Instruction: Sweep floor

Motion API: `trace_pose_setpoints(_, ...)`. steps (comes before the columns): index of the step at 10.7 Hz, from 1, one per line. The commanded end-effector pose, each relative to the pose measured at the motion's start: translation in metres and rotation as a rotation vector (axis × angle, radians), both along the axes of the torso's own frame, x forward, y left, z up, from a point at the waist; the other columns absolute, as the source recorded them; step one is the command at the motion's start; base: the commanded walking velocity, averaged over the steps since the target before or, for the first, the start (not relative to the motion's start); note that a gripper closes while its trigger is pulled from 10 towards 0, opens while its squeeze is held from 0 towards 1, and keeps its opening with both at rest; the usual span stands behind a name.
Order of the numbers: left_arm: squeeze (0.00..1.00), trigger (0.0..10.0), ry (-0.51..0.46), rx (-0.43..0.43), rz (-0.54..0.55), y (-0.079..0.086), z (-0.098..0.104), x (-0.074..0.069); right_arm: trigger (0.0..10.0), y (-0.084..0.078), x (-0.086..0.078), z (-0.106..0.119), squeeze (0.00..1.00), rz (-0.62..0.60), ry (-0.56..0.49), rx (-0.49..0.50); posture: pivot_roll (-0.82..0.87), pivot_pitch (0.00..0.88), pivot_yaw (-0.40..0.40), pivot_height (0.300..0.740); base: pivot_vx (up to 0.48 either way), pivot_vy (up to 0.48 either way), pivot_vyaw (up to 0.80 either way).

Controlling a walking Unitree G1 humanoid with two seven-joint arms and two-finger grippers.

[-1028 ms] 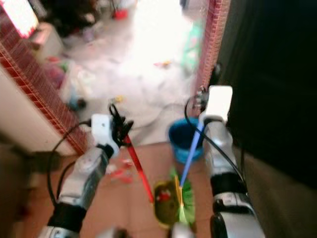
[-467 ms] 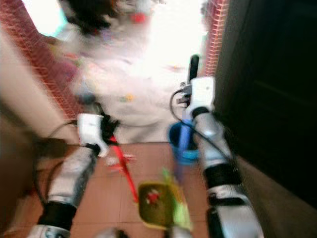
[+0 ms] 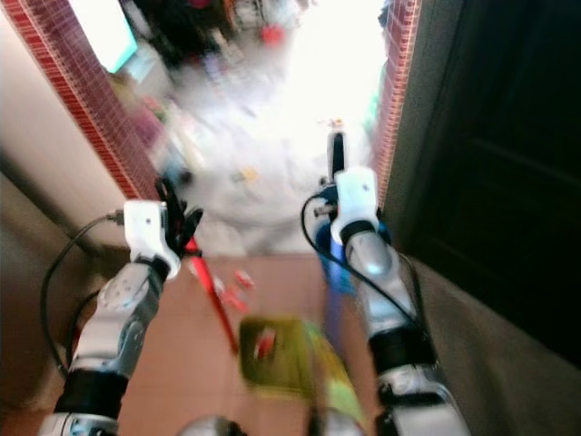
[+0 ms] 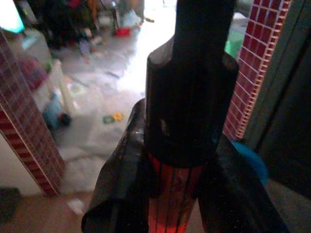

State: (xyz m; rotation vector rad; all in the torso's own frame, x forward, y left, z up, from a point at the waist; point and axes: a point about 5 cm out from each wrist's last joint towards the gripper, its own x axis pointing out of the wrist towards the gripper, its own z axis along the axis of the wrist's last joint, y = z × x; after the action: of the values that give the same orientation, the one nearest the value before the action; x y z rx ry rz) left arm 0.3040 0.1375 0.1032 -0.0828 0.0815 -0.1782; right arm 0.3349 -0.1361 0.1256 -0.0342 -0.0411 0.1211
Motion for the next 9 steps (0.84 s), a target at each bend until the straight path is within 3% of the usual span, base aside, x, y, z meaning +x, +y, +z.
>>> trace_pose_setpoints(1,0.00,10.0,-0.063,-0.037,0.023,0.004,0.016,0.005,10.0,0.003,-0.003,0.005,0.00,-0.052,-0.040,0.039,-0.07,0.000,0.074,0.740,0.000,0.000,0.00)
trace_pose_setpoints(2,0.00,10.0,-0.065,-0.042,0.021,0.004,0.017,0.004,10.0,0.005,-0.011,0.006,0.00,-0.094,-0.067,0.056,-0.08,0.000,0.070,0.740,0.000,0.000,0.00)
trace_pose_setpoints(6,0.00,10.0,-0.063,-0.047,0.004,-0.002,0.017,0.000,10.0,-0.016,-0.020,0.003,0.00,-0.149,-0.073,-0.012,-0.09,0.000,0.065,0.740,0.000,0.480,0.00)
trace_pose_setpoints(9,0.00,10.0,-0.083,-0.073,0.007,-0.002,0.018,-0.002,10.0,-0.021,-0.018,0.008,0.00,-0.183,-0.091,-0.026,-0.10,0.000,0.072,0.740,0.000,0.000,0.00)
